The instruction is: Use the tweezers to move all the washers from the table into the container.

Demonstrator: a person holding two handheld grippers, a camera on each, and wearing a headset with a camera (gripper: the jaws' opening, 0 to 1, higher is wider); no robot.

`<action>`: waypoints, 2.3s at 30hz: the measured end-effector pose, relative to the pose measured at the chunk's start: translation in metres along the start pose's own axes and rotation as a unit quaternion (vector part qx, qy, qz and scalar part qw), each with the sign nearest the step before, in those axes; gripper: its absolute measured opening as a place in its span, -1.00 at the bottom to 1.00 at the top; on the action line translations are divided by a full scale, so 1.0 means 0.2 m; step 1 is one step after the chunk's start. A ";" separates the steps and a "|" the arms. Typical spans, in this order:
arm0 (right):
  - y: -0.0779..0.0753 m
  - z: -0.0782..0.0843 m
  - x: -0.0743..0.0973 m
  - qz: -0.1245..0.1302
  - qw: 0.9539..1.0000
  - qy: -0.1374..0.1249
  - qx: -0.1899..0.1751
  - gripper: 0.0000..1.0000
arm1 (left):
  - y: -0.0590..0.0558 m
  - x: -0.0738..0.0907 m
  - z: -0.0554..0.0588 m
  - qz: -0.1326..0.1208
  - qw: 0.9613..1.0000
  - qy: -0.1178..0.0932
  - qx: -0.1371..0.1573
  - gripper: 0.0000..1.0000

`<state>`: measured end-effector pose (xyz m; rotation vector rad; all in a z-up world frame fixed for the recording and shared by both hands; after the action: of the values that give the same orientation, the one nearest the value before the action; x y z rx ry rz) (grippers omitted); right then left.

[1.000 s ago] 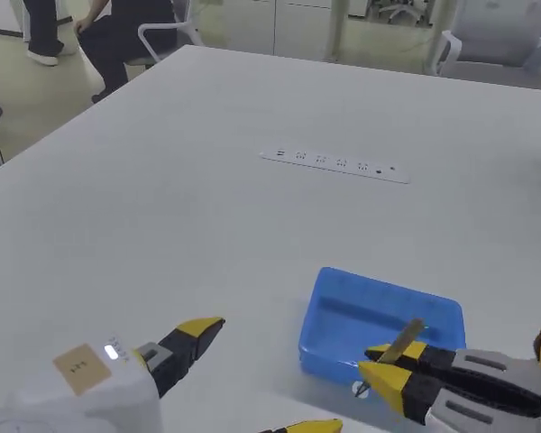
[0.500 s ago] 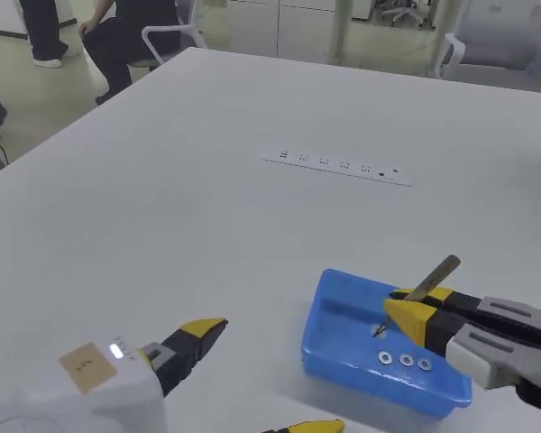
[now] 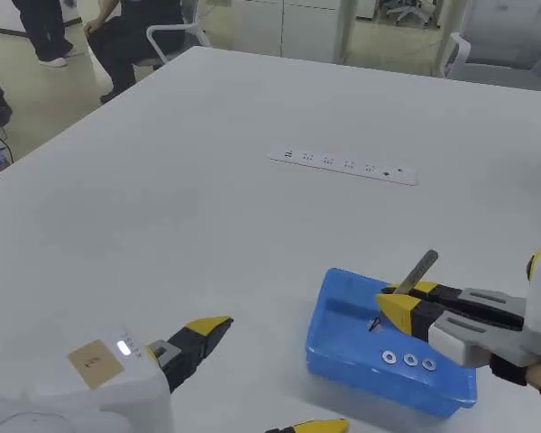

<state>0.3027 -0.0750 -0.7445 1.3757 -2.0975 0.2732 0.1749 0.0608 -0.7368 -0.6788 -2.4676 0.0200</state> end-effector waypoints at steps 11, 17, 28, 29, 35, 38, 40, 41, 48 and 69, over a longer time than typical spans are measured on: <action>-0.06 0.10 -0.10 -0.011 0.999 0.042 -0.032 -0.94 | 0.00 0.00 0.00 0.000 1.000 0.003 -0.001 0.60; -0.06 0.13 -0.11 -0.009 0.998 0.053 -0.030 -0.94 | 0.00 0.00 0.00 -0.001 1.000 0.001 0.001 0.60; -0.05 0.13 -0.10 -0.007 0.998 0.052 -0.035 -0.93 | 0.00 0.00 0.01 0.000 1.000 0.006 -0.003 0.59; -0.05 0.13 -0.10 -0.007 0.998 0.049 -0.035 -0.93 | 0.00 0.00 0.01 0.000 1.000 0.006 -0.004 0.59; -0.01 0.08 -0.05 -0.005 0.999 0.029 -0.030 -0.93 | 0.00 0.00 0.01 0.000 1.000 0.006 -0.005 0.58; 0.01 0.04 -0.02 -0.004 1.000 0.014 -0.027 -0.93 | 0.00 0.00 0.01 0.000 1.000 0.006 -0.006 0.58; 0.03 0.02 0.01 -0.005 1.000 -0.001 -0.024 -0.93 | 0.00 0.00 0.01 0.001 1.000 0.006 -0.006 0.58; 0.04 0.00 0.02 -0.007 1.000 -0.008 -0.023 -0.93 | 0.00 0.00 0.01 0.001 1.000 0.006 -0.006 0.58; 0.16 -0.03 0.08 -0.041 0.998 -0.046 -0.015 -0.93 | 0.00 0.00 0.01 0.001 1.000 0.006 -0.007 0.58; 0.27 0.34 -0.05 -0.078 0.995 0.049 -0.046 -0.92 | -0.01 -0.01 0.01 0.006 1.000 0.013 -0.011 0.57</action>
<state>0.2325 -0.0749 -0.7959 1.4334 -1.8881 0.1740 0.1739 0.0578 -0.7397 -0.6984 -2.4431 -0.0125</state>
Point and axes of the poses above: the centre of the closed fingertips' face, and the gripper's own axes: x roughly backward along the fingers, y roughly to its left, z roughly out of its underside, the point moved 6 cm from there along x, roughly backward along the fingers, and after that the axes turned 14 degrees about y, right-handed, at the moved point
